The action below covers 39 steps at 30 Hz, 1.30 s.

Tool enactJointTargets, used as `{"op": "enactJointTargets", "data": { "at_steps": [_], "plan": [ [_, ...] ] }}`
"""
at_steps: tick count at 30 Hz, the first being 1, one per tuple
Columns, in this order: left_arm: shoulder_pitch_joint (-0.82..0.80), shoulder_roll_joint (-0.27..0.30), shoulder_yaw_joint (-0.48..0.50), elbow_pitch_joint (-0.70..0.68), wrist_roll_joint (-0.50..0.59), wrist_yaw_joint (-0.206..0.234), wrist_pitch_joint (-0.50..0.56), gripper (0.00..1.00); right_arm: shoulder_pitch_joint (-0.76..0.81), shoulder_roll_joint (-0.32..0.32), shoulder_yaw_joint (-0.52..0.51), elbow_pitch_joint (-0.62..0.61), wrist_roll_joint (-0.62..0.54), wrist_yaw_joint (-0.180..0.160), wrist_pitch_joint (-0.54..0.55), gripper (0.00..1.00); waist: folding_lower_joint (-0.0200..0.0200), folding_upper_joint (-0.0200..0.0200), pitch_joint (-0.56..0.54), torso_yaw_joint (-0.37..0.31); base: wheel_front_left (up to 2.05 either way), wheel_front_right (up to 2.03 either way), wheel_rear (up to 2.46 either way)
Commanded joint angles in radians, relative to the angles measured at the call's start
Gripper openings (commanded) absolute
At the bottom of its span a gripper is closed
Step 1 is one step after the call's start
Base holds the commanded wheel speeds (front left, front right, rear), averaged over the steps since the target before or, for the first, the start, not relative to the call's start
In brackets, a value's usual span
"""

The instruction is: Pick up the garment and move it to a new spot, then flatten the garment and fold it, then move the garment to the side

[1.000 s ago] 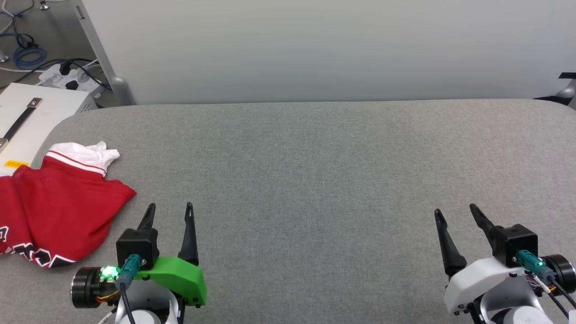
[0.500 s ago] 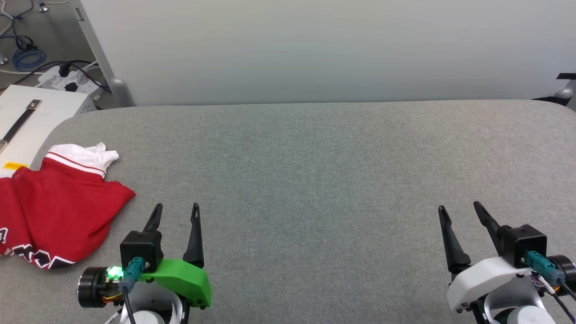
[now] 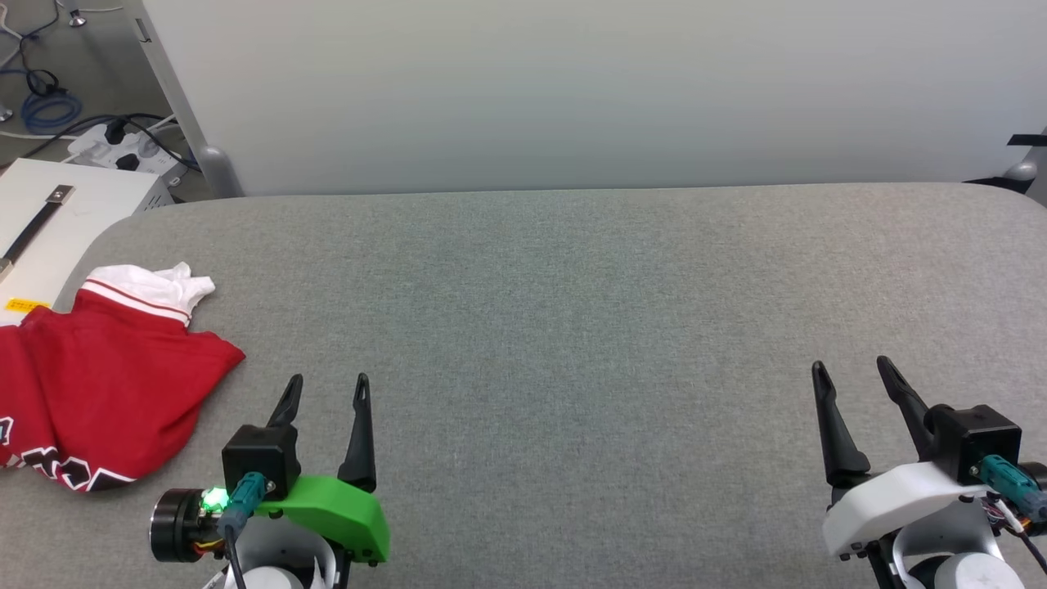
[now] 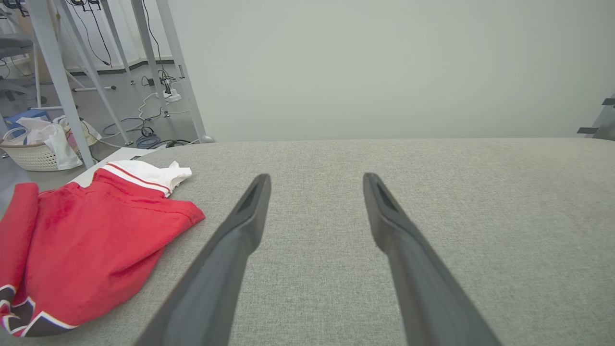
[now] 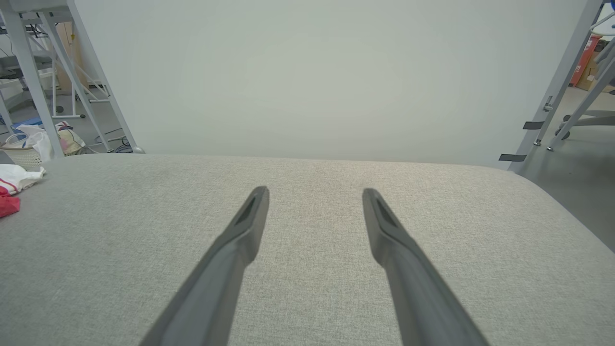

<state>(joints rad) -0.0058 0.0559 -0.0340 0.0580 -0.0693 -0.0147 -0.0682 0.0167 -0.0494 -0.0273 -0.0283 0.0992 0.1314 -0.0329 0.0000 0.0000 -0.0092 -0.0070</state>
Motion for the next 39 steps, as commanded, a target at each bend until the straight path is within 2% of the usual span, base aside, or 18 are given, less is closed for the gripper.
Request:
{"op": "enactJointTargets", "data": {
  "at_steps": [1,11,19,39],
  "plan": [
    [-0.022,-0.002,-0.005,0.008,-0.009,-0.007,-0.01,1.0,-0.007,0.0,-0.004,-0.009,0.011,0.0,-0.01,1.0,0.0,0.0,0.0,0.0,0.0,0.0,0.0],
    [-0.033,-0.002,0.0,0.022,-0.023,-0.012,-0.031,1.0,-0.005,0.0,-0.004,-0.028,0.016,0.0,-0.011,1.0,0.0,0.0,0.001,0.012,0.0,0.0,0.0],
    [-0.045,0.0,0.015,0.035,-0.037,-0.015,-0.048,1.0,0.001,-0.001,0.018,-0.056,0.002,0.0,-0.006,1.0,0.0,0.0,0.007,0.063,0.0,0.0,0.0],
    [-0.033,0.018,0.105,0.034,-0.069,-0.023,-0.089,1.0,-0.005,-0.023,0.093,-0.107,-0.004,0.0,0.001,1.0,0.0,0.0,0.007,0.315,0.0,0.0,0.0]
  ]
}}
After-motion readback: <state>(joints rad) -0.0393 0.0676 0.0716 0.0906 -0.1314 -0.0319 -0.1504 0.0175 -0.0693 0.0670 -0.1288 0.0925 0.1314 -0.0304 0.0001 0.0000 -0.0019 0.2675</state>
